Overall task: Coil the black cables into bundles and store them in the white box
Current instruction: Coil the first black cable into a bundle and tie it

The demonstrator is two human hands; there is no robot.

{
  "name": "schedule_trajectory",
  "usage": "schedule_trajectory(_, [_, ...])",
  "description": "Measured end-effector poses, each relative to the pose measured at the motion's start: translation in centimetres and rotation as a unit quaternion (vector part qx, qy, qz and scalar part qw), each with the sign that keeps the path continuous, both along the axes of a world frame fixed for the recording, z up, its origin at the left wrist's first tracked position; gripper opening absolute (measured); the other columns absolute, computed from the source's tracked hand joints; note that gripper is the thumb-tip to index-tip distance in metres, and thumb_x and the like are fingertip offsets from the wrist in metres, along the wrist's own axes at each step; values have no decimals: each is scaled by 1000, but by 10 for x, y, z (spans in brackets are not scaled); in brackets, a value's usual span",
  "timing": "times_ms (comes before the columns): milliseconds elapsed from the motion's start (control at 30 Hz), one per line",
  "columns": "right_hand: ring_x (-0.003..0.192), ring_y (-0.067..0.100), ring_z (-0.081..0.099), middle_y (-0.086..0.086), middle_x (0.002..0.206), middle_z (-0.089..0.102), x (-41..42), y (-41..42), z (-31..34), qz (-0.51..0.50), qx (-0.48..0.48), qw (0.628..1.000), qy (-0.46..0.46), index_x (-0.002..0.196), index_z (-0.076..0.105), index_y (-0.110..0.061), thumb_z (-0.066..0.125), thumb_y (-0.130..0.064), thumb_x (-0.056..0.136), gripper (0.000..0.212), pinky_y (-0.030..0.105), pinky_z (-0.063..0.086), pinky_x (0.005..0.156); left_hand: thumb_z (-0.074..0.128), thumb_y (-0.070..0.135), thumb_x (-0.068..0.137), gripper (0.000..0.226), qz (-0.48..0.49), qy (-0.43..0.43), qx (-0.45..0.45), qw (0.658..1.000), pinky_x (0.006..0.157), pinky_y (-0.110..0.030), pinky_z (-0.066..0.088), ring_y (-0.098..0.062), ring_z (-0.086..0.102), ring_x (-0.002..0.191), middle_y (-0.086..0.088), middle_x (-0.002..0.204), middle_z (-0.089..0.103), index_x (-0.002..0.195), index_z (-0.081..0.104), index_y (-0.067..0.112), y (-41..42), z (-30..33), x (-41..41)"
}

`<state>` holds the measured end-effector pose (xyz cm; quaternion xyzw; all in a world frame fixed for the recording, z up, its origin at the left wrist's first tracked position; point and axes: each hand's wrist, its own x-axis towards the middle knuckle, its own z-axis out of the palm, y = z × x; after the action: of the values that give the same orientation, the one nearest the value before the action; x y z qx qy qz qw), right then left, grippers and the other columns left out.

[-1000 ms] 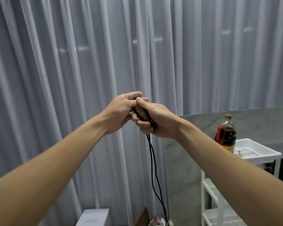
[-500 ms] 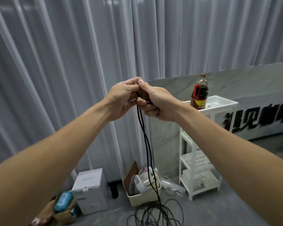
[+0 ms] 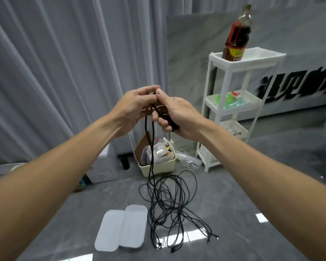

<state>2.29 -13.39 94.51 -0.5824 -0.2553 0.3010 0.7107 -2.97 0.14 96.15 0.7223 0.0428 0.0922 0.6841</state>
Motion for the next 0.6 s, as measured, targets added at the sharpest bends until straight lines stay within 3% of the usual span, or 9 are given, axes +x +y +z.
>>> schedule_trajectory(67, [43, 13, 49, 10, 64, 60, -2, -7, -47, -4, -9, 1000, 16, 93, 60, -2, 42, -39, 107, 43, 22, 42, 36, 60, 12, 96, 22, -4, 20, 5, 1000, 81, -27, 57, -25, 63, 95, -20, 121, 68, 116, 63, 21, -6, -49, 2])
schedule_trajectory(167, [45, 18, 55, 13, 64, 62, -5, -21, -117, -18, -31, 999, 32, 102, 62, 5, 40, -37, 107, 48, 27, 51, 41, 63, 18, 96, 21, 13, 46, 33, 998, 76, -28, 57, -13, 66, 84, -8, 106, 74, 116, 64, 23, -20, -125, 0])
schedule_trajectory(300, [49, 21, 61, 18, 67, 67, -5, -47, -206, -31, -51, 997, 51, 98, 65, 0, 38, -36, 108, 46, 30, 58, 46, 70, 35, 91, 46, 47, 87, 123, 987, 69, -13, 52, -2, 66, 81, 1, 101, 68, 134, 59, 20, -33, -225, -8])
schedule_trajectory(433, [58, 24, 71, 11, 69, 74, -3, -71, -287, -66, -116, 991, 29, 94, 63, -6, 39, -42, 107, 45, 31, 58, 49, 64, 20, 96, 42, 18, 104, 130, 986, 81, -12, 51, 8, 64, 95, 12, 111, 70, 136, 54, 20, -44, -313, -18])
schedule_trajectory(600, [67, 23, 75, 10, 75, 76, -2, -92, -370, -78, -175, 981, 4, 97, 62, -10, 33, -46, 107, 48, 26, 56, 55, 62, 14, 97, 51, -4, 134, 144, 980, 97, -12, 45, 5, 61, 107, 1, 129, 65, 145, 47, 13, -61, -399, -26])
